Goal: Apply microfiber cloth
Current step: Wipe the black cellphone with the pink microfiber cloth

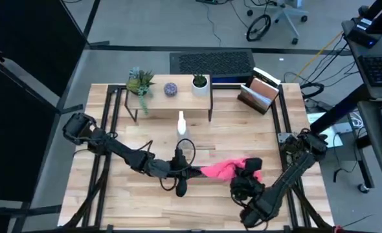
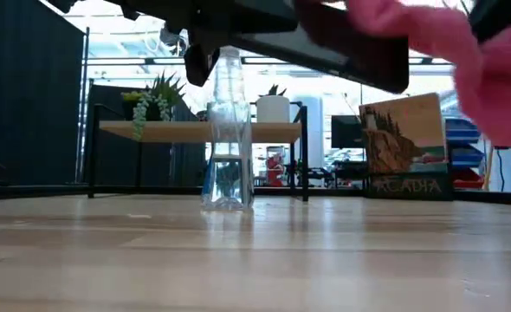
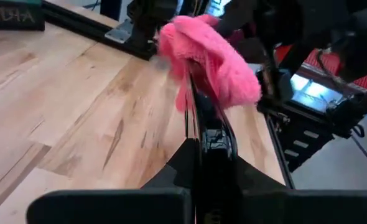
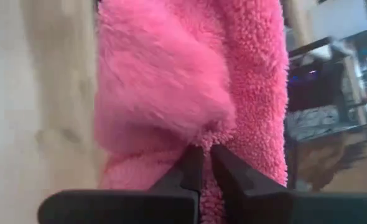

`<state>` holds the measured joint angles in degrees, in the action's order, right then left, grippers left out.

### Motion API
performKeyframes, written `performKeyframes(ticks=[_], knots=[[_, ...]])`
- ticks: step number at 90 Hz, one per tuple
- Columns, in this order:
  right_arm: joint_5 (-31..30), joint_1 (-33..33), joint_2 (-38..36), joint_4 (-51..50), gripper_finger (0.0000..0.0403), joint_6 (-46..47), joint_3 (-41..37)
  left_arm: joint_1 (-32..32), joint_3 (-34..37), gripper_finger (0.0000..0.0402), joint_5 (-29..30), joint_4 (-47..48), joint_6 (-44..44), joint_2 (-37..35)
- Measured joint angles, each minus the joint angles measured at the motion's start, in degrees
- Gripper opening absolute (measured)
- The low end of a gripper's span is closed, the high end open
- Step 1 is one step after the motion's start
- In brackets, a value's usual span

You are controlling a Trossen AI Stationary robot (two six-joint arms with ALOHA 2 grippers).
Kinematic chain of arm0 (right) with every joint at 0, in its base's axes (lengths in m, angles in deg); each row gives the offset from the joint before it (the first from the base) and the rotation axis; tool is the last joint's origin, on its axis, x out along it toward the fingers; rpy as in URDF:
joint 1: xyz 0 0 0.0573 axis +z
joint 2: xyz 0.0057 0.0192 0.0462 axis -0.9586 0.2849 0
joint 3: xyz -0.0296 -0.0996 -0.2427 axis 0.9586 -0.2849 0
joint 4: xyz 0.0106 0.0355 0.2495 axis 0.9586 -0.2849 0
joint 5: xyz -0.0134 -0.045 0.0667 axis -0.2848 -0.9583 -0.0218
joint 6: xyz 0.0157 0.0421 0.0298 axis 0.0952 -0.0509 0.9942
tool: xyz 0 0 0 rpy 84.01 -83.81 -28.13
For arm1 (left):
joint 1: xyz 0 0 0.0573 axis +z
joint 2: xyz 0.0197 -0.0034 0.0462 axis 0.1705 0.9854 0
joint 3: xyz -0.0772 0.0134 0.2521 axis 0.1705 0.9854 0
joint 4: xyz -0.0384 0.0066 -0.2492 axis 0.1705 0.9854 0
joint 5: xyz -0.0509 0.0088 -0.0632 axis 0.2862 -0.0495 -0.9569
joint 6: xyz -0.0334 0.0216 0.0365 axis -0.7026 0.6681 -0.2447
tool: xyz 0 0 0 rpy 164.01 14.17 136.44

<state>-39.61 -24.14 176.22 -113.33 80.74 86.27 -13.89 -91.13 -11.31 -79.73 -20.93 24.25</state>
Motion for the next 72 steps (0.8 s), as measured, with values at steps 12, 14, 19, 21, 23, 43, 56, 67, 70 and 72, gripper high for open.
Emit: performKeyframes(ticks=[12, 14, 19, 21, 23, 43, 56, 67, 70, 72], knots=[[0.14, 2.17, 0.00, 2.16, 0.0000, 2.78, 0.00, 0.11, 0.00, 0.0007, 0.41, -0.03, -0.02, 0.00], [0.10, 2.47, 0.00, 2.94, 0.0000, 3.17, 0.00, 0.11, 0.00, 0.0007, 0.45, 0.01, -0.02, 0.00], [-0.59, 3.02, 0.00, 5.14, 0.0000, 3.95, 0.00, 0.18, 0.00, 0.0007, 0.70, -0.01, -0.06, 0.00], [-1.24, 3.16, 0.00, 6.43, 0.0000, 3.98, 0.00, 0.18, 0.00, 0.0007, 0.87, -0.01, -0.08, 0.00], [-1.98, 3.29, -0.02, 8.12, 0.0000, 3.93, 0.00, 0.18, 0.00, 0.0007, 1.07, -0.01, -0.24, 0.00], [-10.09, -0.69, 0.13, 32.43, 0.0000, -15.01, 0.02, 0.48, 0.00, 0.0007, 3.25, -0.96, -1.92, 0.00], [-10.83, -6.26, 2.08, 39.47, 0.0000, -23.72, 0.07, 0.29, 0.00, 0.0007, 3.21, -5.84, -2.03, 0.02], [-13.39, -9.16, 3.19, 41.48, 0.0000, -28.41, 0.07, -0.32, 0.00, 0.0007, 3.78, -6.47, -1.97, 0.00], [-14.65, -9.29, 3.18, 41.63, 0.0000, -29.25, 0.07, -0.40, 0.00, 0.0007, 3.80, -6.55, -2.02, 0.00], [-15.09, -9.30, 3.05, 41.70, 0.0000, -29.69, 0.07, -0.48, 0.00, 0.0007, 3.81, -6.52, -2.01, -0.06]])
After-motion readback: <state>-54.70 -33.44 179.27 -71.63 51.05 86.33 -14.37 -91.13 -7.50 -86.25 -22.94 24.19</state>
